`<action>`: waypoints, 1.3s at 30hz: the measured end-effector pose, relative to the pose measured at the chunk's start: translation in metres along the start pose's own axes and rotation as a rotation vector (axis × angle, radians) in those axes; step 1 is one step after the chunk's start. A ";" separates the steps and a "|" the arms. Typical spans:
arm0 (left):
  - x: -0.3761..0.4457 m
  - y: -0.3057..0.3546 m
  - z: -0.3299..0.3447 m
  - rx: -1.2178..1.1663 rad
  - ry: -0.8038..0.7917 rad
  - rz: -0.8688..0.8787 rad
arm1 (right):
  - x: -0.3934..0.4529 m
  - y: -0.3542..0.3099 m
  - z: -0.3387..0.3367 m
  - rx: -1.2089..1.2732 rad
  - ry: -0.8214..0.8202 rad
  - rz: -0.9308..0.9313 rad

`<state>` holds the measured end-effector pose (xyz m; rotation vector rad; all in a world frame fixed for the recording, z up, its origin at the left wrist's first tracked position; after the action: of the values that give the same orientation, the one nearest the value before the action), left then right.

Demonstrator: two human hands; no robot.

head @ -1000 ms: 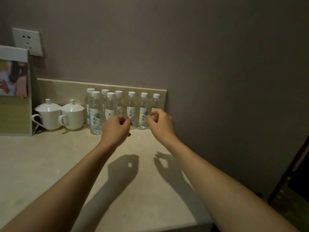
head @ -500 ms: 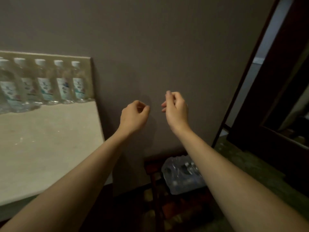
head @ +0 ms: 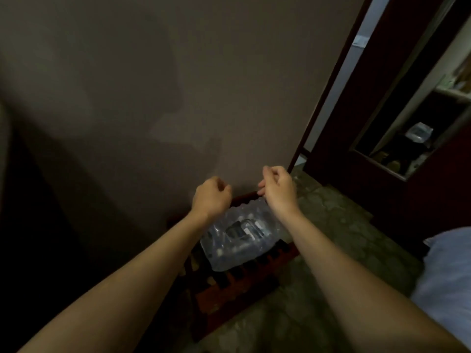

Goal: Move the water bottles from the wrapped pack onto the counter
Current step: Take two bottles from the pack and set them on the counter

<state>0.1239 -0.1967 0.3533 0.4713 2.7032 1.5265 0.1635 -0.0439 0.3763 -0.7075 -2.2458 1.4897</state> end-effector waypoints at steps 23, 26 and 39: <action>0.117 -0.150 0.194 -0.167 -0.211 -0.551 | 0.172 0.242 0.082 -0.468 -0.551 0.577; 0.134 -0.158 0.218 -0.183 -0.201 -0.633 | 0.202 0.272 0.084 -0.561 -0.693 0.619; 0.147 -0.178 0.310 -0.077 -0.367 -0.853 | 0.263 0.339 0.118 -0.617 -1.107 0.761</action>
<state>-0.0167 0.0143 0.0618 -0.3455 2.0968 1.1333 -0.0430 0.1302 0.0227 -1.2137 -3.6636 1.7567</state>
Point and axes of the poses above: each hand's wrist, its own x-axis towards the middle knuckle, its own z-axis out of the palm, y = z × x, the point moved 2 cm from there along x, towards the middle knuckle, and after that the axes turned 11 degrees about z, right-handed, at the moved point
